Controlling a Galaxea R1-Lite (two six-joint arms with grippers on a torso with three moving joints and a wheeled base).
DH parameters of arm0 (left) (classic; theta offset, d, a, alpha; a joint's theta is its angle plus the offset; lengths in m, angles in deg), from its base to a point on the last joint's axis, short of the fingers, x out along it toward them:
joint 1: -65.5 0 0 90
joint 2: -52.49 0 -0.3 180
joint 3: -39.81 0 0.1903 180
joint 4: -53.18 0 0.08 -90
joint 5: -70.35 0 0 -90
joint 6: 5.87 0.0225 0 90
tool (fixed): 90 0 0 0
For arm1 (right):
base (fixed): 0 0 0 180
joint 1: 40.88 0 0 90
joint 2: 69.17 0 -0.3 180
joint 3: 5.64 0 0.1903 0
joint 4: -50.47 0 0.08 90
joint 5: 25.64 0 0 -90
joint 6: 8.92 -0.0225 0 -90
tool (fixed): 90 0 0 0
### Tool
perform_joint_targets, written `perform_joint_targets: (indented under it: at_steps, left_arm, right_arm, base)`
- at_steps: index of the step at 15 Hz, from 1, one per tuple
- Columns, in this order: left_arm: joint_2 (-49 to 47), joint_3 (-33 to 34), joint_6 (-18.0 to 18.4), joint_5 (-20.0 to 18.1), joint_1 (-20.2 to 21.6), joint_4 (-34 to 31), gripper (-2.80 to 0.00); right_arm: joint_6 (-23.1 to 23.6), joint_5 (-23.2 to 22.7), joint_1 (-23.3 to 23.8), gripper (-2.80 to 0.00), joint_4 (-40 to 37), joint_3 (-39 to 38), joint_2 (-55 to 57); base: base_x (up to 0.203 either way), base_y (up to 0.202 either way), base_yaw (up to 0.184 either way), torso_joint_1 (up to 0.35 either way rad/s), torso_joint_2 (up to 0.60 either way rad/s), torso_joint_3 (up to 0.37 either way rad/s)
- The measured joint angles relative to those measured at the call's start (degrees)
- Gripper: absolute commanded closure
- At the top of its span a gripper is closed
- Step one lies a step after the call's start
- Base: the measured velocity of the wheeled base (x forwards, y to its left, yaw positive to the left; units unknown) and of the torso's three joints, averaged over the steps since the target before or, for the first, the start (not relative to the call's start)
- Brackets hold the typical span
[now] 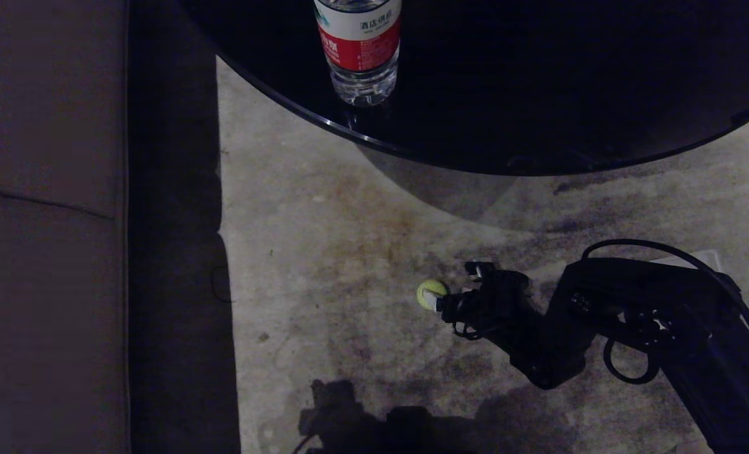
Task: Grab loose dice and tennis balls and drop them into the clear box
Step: Pick up the ball on the floor
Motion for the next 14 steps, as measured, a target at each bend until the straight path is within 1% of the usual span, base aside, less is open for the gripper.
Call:
perform_joint_targets:
  at_steps: [3, 14]
  left_arm:
    - [0.0, 0.0, 0.0, -0.04, 0.0, -0.02, 0.0]
    - [0.0, 0.0, 0.0, -0.02, 0.0, -0.01, 0.0]
  right_arm:
    - [0.41, 0.06, 0.04, -2.8, -3.04, -0.17, -0.83]
    - [0.56, 0.23, -0.6, -2.8, -6.75, -0.06, -2.01]
  base:
    - [0.0, 0.0, 0.0, 0.0, 0.0, 0.0]
    - [0.0, 0.0, 0.0, 0.0, 0.0, 0.0]
